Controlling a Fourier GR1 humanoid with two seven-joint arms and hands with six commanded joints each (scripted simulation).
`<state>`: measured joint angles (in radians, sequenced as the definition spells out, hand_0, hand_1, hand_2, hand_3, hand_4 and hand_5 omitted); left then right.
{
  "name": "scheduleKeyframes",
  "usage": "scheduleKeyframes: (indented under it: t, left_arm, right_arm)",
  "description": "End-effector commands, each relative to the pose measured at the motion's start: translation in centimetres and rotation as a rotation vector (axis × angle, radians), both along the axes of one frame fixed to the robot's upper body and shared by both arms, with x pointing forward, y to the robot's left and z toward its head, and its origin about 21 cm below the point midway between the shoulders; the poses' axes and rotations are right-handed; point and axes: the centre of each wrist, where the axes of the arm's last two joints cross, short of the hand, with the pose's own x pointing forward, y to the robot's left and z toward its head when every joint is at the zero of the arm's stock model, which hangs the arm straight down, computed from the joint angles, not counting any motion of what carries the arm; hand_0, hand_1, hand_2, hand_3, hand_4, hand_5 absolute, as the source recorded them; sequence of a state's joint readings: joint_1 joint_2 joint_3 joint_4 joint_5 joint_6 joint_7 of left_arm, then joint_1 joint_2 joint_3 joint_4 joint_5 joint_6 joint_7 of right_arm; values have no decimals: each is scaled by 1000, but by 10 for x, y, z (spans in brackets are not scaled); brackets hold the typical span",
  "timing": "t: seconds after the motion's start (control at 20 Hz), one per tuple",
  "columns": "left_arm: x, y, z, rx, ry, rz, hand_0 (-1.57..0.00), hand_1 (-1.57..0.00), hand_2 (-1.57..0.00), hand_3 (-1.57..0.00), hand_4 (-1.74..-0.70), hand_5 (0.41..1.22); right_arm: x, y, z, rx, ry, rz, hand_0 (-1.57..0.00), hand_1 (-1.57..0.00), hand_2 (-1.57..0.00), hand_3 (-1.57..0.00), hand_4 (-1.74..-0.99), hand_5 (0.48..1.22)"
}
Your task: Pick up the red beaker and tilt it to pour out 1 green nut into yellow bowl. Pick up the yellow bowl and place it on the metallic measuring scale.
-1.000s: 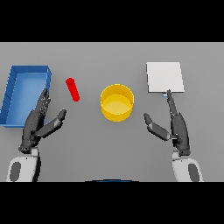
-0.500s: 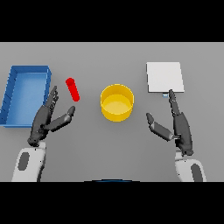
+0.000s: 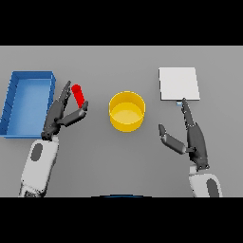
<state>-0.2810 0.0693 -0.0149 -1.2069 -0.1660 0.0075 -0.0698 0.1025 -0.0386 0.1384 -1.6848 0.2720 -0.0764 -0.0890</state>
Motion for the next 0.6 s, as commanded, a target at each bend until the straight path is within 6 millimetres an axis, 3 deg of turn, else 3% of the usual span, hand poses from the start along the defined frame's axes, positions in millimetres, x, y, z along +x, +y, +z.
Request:
scheduleKeyframes:
  t: [0.0, 0.4, 0.55]
  left_arm:
    - [5, -1, -2, -2, 6, 0, 1, 1, 1, 1, -1276, 680]
    - [34, -17, -2, 20, 26, -14, 1, 1, 1, 1, -1290, 684]
    - [41, -12, -3, 21, 25, -13, 1, 1, 1, 1, -1289, 683]
  right_arm:
    - [-1, -2, 1, 1, -8, -3, 1, 1, 1, 1, -1267, 635]
    - [-2, -4, 3, 14, 1, 1, 1, 1, 1, 1, -1269, 643]
    - [0, -3, 6, 17, -11, -11, 1, 1, 1, 1, -1265, 638]
